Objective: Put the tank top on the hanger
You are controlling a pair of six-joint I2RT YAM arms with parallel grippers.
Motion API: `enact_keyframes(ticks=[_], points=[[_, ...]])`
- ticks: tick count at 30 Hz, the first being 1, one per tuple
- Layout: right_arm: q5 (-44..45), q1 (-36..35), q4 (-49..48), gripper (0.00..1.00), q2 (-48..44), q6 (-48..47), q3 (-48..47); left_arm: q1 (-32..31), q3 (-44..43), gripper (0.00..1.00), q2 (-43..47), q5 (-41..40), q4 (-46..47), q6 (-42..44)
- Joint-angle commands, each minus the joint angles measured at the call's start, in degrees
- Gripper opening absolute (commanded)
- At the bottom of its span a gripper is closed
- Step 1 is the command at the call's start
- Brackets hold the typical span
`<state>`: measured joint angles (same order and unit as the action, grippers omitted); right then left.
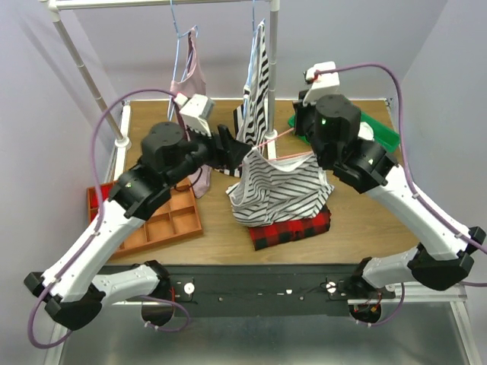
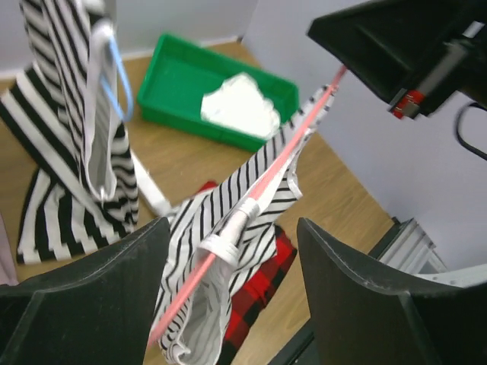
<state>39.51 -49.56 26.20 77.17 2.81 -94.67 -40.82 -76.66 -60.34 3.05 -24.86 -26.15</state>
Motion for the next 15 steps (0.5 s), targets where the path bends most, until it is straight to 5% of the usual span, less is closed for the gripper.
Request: enact_keyframes(ticks=[1, 5, 7, 15], points=[[-5.82, -0.27, 5.70, 0.01, 5.44, -10.53, -18.93, 0.30, -9.72, 0.77, 2.32, 2.93, -0.28, 6.37], [-9.71, -0.19, 8.87, 0.01, 10.72, -14.40, -40.88, 0.30, -12.72, 0.80, 5.39, 3.72, 3.94, 7.60], [-12.16, -0.19, 7.47, 0.01, 11.08, -15.99, -44.27, 0.30, -13.51, 0.80, 6.02, 4.51, 5.52, 8.22], [-20.69, -0.27, 3.06, 0.01, 2.82, -11.35, -31.99, 0.30, -18.61, 0.77, 5.14, 8.02, -0.96, 14.28]])
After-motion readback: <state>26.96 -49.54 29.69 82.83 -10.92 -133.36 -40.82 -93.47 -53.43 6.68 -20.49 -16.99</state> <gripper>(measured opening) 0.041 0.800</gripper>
